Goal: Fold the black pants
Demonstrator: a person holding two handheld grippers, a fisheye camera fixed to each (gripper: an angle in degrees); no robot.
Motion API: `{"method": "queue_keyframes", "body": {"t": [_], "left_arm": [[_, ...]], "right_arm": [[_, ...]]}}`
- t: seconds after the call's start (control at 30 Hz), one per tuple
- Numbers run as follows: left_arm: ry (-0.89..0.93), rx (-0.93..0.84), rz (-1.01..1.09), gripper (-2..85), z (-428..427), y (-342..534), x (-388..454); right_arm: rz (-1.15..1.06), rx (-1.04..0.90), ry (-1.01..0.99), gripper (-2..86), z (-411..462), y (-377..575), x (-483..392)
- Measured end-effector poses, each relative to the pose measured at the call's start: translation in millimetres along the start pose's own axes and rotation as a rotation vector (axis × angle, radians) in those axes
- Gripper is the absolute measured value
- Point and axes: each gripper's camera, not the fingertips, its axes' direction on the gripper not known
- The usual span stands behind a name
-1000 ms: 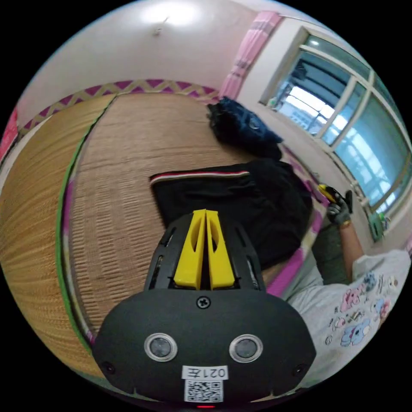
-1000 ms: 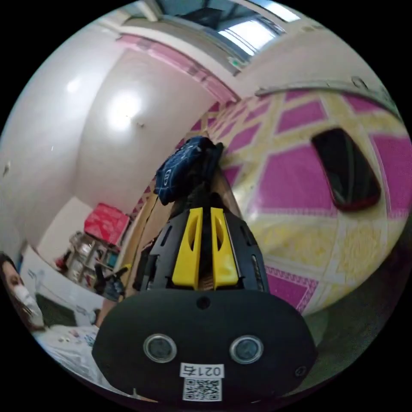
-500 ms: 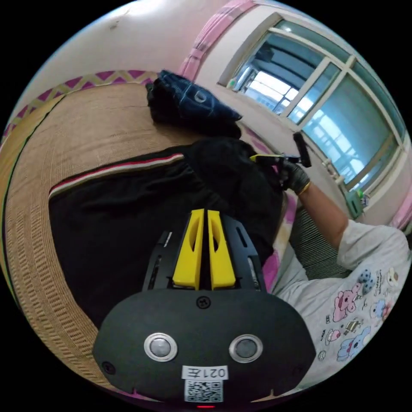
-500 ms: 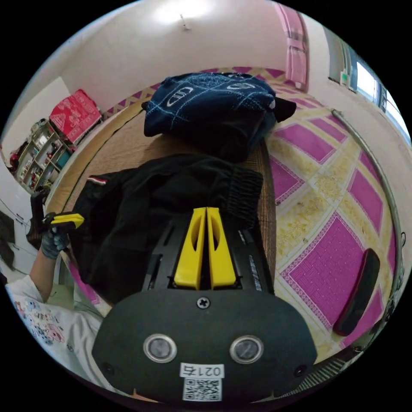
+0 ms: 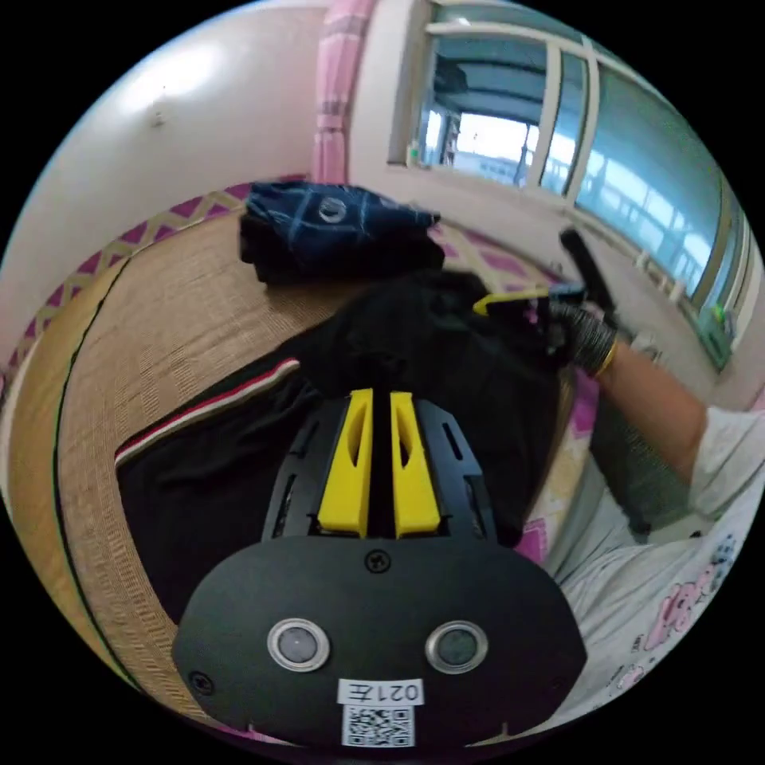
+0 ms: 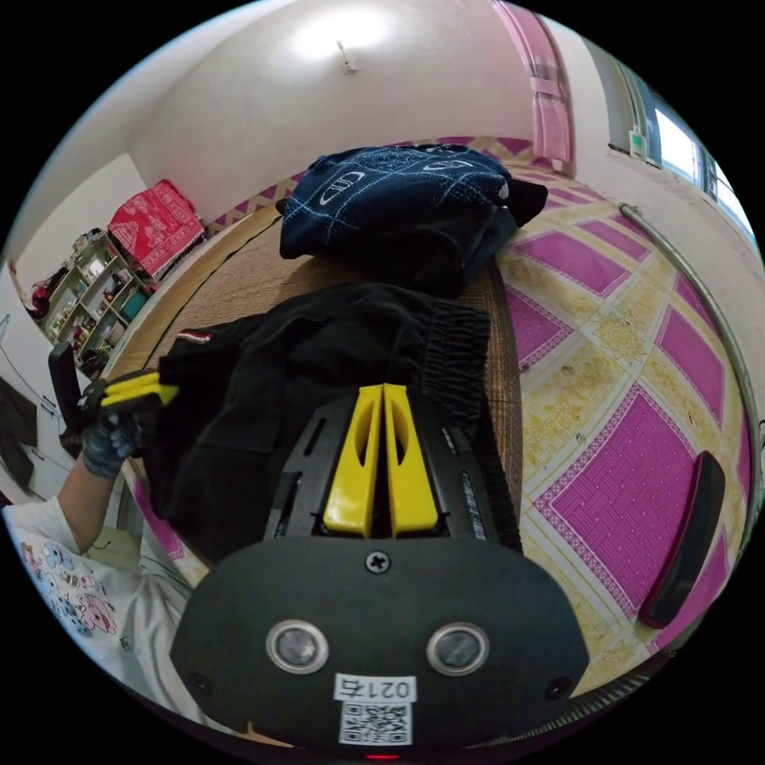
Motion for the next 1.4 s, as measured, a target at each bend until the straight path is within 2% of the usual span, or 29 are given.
{"method": "queue_keyframes", "body": {"t": [0.1, 0.17, 0.27, 0.37, 0.4, 0.47, 0.53, 0.63, 0.7, 0.73, 0.77, 0.93, 1.07, 1.17, 1.27, 1.33, 1.4], "left_arm": [[0.011, 0.183, -0.145, 2.3, -85.5, 21.6, -58.3], [-0.084, 0.294, -0.247, 1.9, -165.6, 54.1, -116.1], [-0.263, 0.356, -0.419, 1.4, -254.0, 113.2, -192.7], [-0.451, 0.351, -0.653, 1.4, -301.8, 185.4, -262.7], [-0.462, 0.343, -0.697, 1.5, -304.7, 200.3, -276.0], [-0.303, 0.244, -0.857, 1.9, -286.6, 250.1, -327.2], [-0.246, 0.195, -0.937, 2.6, -267.2, 275.8, -345.5], [-0.178, 0.309, -1.009, 4.1, -283.4, 292.1, -353.1], [-0.325, 0.351, -0.982, 4.2, -305.3, 284.2, -341.4], [-0.412, 0.356, -0.896, 4.3, -314.4, 268.8, -330.1], [-0.422, 0.327, -0.786, 4.7, -313.8, 247.1, -322.5], [-0.244, 0.124, -0.350, 9.4, -255.9, 153.8, -304.5], [-0.263, -0.112, -0.119, 13.7, -192.0, 99.1, -300.6], [-0.261, -0.204, -0.058, 14.6, -166.3, 79.1, -311.7], [-0.182, -0.284, -0.041, 13.8, -151.2, 76.3, -327.1], [-0.141, -0.318, -0.038, 11.2, -146.7, 78.9, -333.5], [-0.072, -0.324, -0.024, 6.2, -146.4, 81.1, -336.0]], "right_arm": [[0.007, 0.000, -0.019, -0.6, -0.8, 0.6, -0.3], [0.011, 0.002, -0.031, -0.6, -1.6, 1.2, -0.6], [0.013, 0.006, -0.039, -0.6, -2.9, 2.3, -2.8], [0.011, 0.004, -0.030, -0.5, -3.1, 2.8, -7.4], [0.009, 0.001, -0.024, -0.4, -2.8, 2.7, -9.6], [0.005, -0.004, -0.013, -0.1, -2.2, 2.3, -13.6], [-0.005, -0.013, 0.006, 0.4, -2.1, 1.4, -19.2], [-0.062, -0.006, 0.002, 1.4, -17.8, -3.3, -33.7], [-0.178, 0.088, -0.041, 3.4, -43.0, -10.5, -49.6], [-0.214, 0.099, -0.048, 4.2, -46.4, -13.9, -53.7], [-0.290, 0.092, -0.037, 5.9, -47.3, -22.9, -62.3], [-0.576, -0.055, 0.053, 10.1, -3.6, -66.4, -88.6], [-0.668, -0.237, 0.074, 12.4, 39.8, -105.4, -84.1], [-0.641, -0.350, -0.020, 10.4, 57.9, -126.0, -65.7], [-0.665, -0.478, -0.143, 3.5, 64.0, -131.5, -58.5], [-0.688, -0.443, -0.152, 1.5, 51.4, -131.3, -59.4], [-0.680, -0.328, -0.179, 0.4, 27.0, -127.6, -56.9]]}}
